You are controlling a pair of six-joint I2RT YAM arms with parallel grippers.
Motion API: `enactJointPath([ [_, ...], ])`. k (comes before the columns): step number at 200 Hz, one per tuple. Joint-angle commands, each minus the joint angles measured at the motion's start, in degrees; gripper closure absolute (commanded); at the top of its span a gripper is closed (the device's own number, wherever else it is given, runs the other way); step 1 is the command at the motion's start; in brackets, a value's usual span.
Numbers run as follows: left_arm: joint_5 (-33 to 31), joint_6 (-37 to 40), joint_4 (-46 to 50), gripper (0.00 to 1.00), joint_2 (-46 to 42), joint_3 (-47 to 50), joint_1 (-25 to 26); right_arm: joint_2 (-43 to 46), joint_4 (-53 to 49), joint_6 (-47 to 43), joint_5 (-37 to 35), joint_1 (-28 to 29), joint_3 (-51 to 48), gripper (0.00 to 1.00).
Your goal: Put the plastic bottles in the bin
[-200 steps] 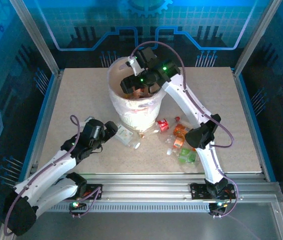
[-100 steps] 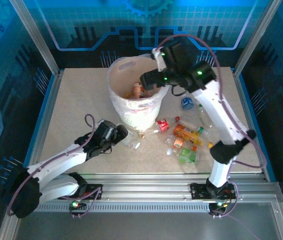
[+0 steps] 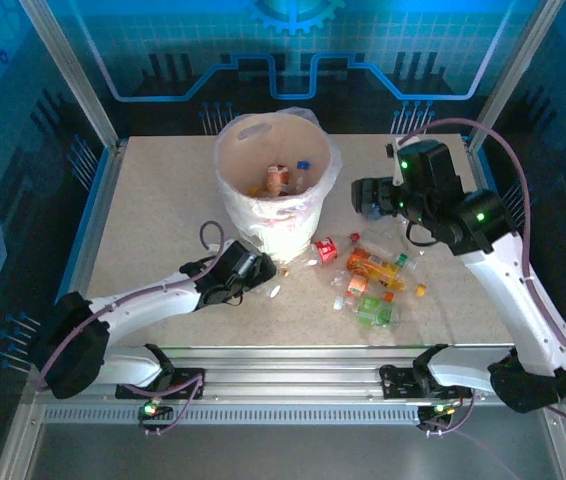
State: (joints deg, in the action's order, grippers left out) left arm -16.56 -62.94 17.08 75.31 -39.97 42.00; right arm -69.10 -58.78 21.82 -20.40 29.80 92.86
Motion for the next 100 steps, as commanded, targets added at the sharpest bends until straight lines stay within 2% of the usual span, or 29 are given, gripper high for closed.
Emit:
enactJointPath([
  [1, -3.55, -0.48, 4.76, 0.01, 1.53, -2.10, 1.82, 3.63, 2.55, 3.44, -2.26, -0.70, -4.26, 0.00],
  [38, -5.32, -1.21, 6.66, 0.01, 3.80, -2.91, 4.41, 6.74, 4.38, 4.27, -2.34, -0.80, -9.03, 0.00],
  [100, -6.93, -2.51, 11.28, 0.01, 6.04, -3.89, 5.07, 6.44, 4.12, 4.95, -2.61, -0.80, -9.65, 0.00],
])
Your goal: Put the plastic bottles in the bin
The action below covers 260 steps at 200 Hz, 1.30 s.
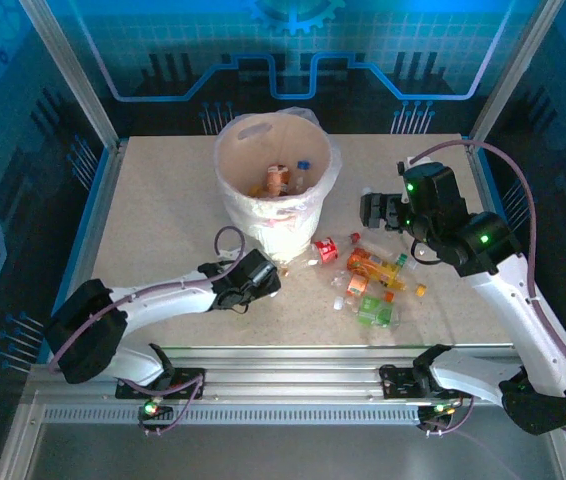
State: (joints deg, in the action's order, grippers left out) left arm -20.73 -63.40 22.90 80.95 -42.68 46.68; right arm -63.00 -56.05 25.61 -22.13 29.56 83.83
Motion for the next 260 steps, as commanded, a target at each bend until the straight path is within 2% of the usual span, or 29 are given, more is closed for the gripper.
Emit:
enactJointPath([
  [1, -2.84, -2.11, 5.66, 0.01, 0.33, -1.14, 0.41, 0.34, 1.34, 1.18, -0.85, -0.56, -0.61, 0.00],
  [95, -9.18, -9.11, 16.13, 0.01, -11.72, 5.14, 0.24, -0.06, 1.11, 2.39, -0.37, -0.56, -1.03, 0.00],
  [142, -11.23, -2.53, 9.83, 0.01, -17.53, 4.29, 0.02, -0.78, 1.29, 2.78, -0.28, -0.56, -1.48, 0.00],
  [186, -11.55, 1.81, 2.10, 0.01, -13.54, 3.16, -1.86, -0.90, 1.56, 2.96, -0.15, -0.56, -1.83, 0.00],
  [260, -8.83, 4.24, 0.57, 0.01, -3.63, -1.15, -5.80, -0.73, 1.31, 3.05, -0.27, -0.56, -2.57, 0.00],
])
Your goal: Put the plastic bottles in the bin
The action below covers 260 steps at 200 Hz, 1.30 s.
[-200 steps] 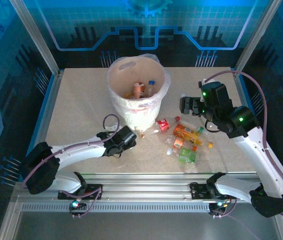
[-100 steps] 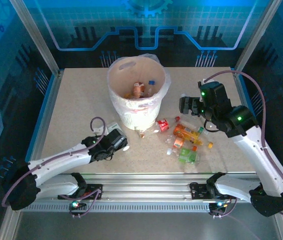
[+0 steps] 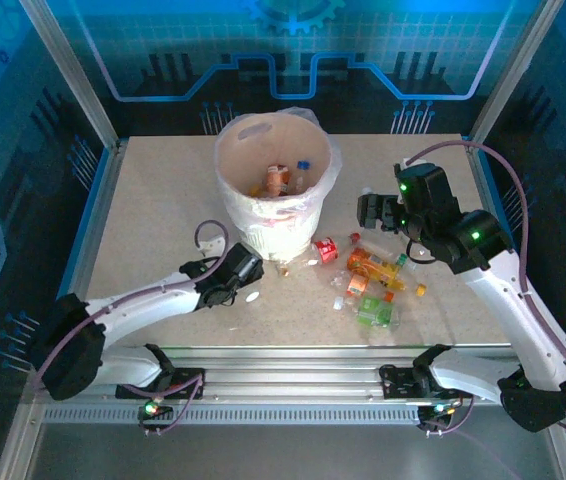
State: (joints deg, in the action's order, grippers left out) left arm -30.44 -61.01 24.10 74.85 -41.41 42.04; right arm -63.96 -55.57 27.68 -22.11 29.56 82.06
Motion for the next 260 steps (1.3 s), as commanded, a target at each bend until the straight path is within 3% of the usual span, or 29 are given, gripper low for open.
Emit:
enactJointPath([
  [1, 0.89, 1.95, -0.63, 0.01, 2.57, -2.48, -1.21, 0.24, 0.82, 0.97, -0.30, -0.56, -0.82, 0.00],
  [118, 0.86, 2.30, 3.12, 0.01, 9.28, -4.82, -2.88, -0.55, 1.16, 0.58, -0.39, -0.56, -1.06, 0.00],
  [260, 4.57, 1.80, -2.65, 0.01, 13.10, 1.48, -6.53, -0.65, 0.90, 0.79, 0.09, -0.56, -0.92, 0.00],
])
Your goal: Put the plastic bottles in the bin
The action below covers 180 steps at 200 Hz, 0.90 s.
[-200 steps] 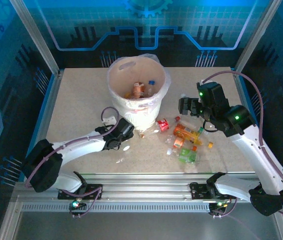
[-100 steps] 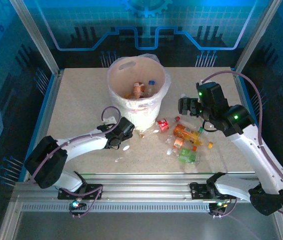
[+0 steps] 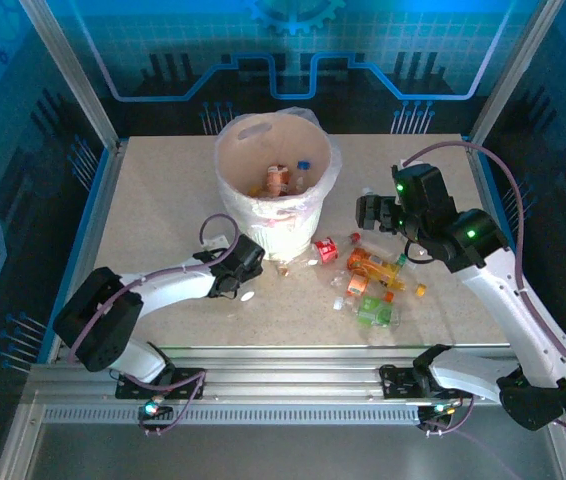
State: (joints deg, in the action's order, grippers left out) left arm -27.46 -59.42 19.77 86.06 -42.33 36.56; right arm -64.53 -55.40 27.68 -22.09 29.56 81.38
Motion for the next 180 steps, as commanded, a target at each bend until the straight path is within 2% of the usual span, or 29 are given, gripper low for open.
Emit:
enactJointPath([
  [1, 1.61, 0.19, 1.68, 0.01, 1.90, 2.45, -1.13, -0.07, 0.73, 0.79, 0.05, -0.56, -0.29, 0.00],
  [33, 1.89, -0.33, 1.76, 0.02, 1.60, 3.43, -1.38, 0.29, 0.64, 0.96, -0.06, -0.56, -0.39, 0.00],
  [72, 0.96, -0.57, 4.26, 0.22, -2.61, 3.65, -1.40, 1.05, 0.73, 1.13, 0.18, -0.56, -0.59, 0.00],
  [85, 0.26, -0.70, 5.59, 0.24, -4.93, 3.67, -1.37, 1.33, 0.73, 1.08, 0.28, -0.51, -0.58, 0.00],
  [132, -4.34, 0.75, 13.15, 0.28, -18.46, 2.33, -1.37, 2.18, 0.75, 1.08, 0.47, -0.47, -0.45, 0.00],
  [180, -7.98, 11.46, 17.35, 0.29, -35.75, -3.13, -1.40, 2.74, 0.55, 1.05, 0.40, -0.38, -0.94, 0.01],
])
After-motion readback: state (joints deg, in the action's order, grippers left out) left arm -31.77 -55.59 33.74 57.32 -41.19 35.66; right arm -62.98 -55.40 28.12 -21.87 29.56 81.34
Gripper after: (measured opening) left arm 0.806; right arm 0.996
